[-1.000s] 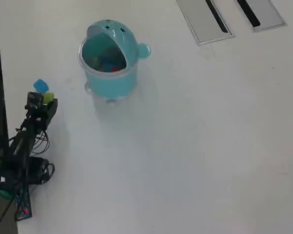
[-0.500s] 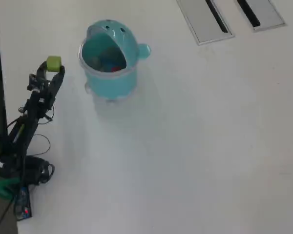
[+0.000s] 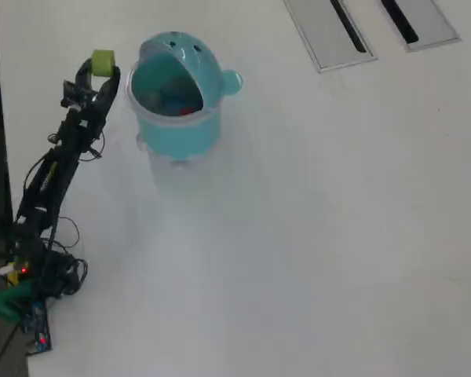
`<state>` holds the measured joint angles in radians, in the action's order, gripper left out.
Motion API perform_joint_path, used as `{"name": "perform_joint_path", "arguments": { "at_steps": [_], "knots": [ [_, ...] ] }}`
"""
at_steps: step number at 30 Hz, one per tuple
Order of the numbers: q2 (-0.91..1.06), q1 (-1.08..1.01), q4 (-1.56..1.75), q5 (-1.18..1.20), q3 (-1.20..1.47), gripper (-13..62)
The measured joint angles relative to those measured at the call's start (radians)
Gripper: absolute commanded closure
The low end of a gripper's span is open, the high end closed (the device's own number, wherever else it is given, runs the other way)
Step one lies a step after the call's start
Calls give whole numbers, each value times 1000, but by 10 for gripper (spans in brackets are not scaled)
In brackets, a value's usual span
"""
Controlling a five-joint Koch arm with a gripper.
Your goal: Grasp RGB lego blocks and put them in the bin one by one.
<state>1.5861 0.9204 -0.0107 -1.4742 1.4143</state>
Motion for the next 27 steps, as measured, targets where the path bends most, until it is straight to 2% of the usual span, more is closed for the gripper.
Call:
{"name": "perform_joint_path", "arguments": {
  "at_steps": [6, 19, 20, 27],
  "knots": [
    [-166, -32, 0, -11, -181, 377],
    [-318, -46, 2, -38, -222, 369],
    [-321, -44, 6, -51, -218, 294],
    [-330, -63, 41, -163, -190, 254]
  ]
}}
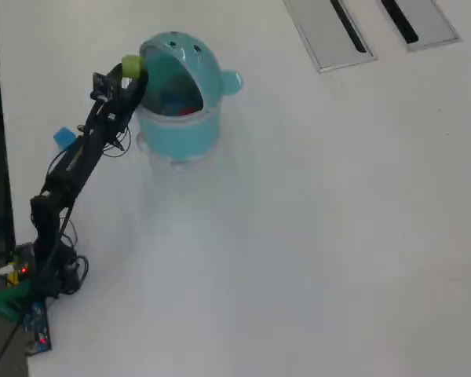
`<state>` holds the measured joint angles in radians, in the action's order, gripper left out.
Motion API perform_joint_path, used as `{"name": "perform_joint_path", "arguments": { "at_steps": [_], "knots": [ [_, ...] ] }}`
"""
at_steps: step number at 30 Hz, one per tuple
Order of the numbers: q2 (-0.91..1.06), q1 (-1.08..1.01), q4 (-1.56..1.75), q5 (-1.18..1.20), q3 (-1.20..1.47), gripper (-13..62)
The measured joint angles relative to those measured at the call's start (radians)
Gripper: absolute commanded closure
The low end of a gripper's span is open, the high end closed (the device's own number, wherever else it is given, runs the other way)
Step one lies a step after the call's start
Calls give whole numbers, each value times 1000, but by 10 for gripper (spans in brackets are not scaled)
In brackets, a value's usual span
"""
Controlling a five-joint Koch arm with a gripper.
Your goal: Grasp RGB lego blocks and put them in the bin one by one.
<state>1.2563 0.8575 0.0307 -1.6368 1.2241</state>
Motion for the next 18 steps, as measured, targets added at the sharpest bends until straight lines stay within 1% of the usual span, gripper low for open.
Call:
{"name": "perform_joint_path", "arguments": {
  "at_steps": [4, 10, 15, 18],
  "knots": [
    [0, -43, 14, -32, 25, 232],
    [21, -51, 14, -54, 64, 231],
    [114, -9, 14, -52, 160, 231],
    [207, 37, 14, -52, 256, 231]
  ]
}}
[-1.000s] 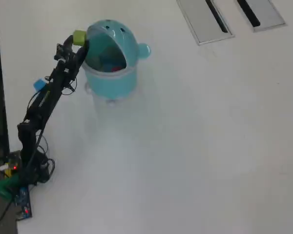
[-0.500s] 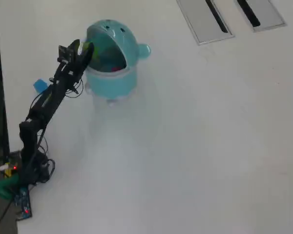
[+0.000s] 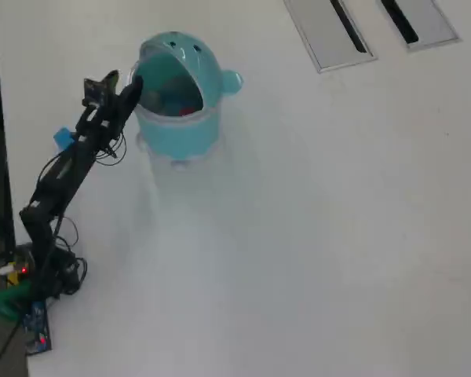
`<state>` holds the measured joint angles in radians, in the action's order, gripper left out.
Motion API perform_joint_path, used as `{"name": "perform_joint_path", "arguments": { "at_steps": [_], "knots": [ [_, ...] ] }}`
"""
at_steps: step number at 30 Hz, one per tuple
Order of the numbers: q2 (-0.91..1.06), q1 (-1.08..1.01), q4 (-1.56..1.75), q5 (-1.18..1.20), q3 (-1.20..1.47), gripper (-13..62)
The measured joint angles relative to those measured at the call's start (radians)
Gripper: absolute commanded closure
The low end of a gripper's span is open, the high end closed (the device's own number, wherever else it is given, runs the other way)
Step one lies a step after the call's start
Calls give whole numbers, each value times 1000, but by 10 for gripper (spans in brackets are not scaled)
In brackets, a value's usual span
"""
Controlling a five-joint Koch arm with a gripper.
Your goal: Grasp RGB lego blocks and put them in the bin one by one.
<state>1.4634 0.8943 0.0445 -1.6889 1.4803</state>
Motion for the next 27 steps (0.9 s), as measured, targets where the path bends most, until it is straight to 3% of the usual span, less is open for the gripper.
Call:
{"name": "perform_joint_path", "arguments": {
  "at_steps": [6, 15, 27],
  "knots": [
    [279, 64, 0, 8, 396, 231],
    [635, 106, 2, 6, 767, 230],
    [703, 328, -43, -26, 914, 224]
  ]
}}
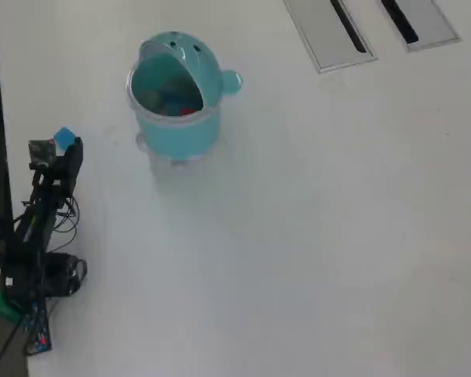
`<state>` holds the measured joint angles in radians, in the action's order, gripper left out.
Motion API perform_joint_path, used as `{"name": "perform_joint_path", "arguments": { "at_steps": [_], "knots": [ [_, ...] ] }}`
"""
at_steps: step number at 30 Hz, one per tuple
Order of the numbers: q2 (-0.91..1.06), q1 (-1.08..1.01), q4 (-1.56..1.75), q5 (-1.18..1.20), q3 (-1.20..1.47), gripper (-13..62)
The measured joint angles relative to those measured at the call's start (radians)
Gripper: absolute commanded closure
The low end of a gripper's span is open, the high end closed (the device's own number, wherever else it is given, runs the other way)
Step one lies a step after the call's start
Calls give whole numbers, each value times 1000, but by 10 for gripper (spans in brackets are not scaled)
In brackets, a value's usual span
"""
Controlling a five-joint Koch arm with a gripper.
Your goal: Grasp RGB lego blocks and put them in the bin one by one.
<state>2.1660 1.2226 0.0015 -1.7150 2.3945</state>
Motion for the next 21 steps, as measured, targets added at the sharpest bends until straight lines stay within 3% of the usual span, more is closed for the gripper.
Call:
{"name": "perform_joint_path", "arguments": {
  "at_steps": [9, 21],
  "knots": [
    [-100, 72, 0, -103, 0, 224],
    [-442, 150, 0, -149, -212, 225]
  ]
}}
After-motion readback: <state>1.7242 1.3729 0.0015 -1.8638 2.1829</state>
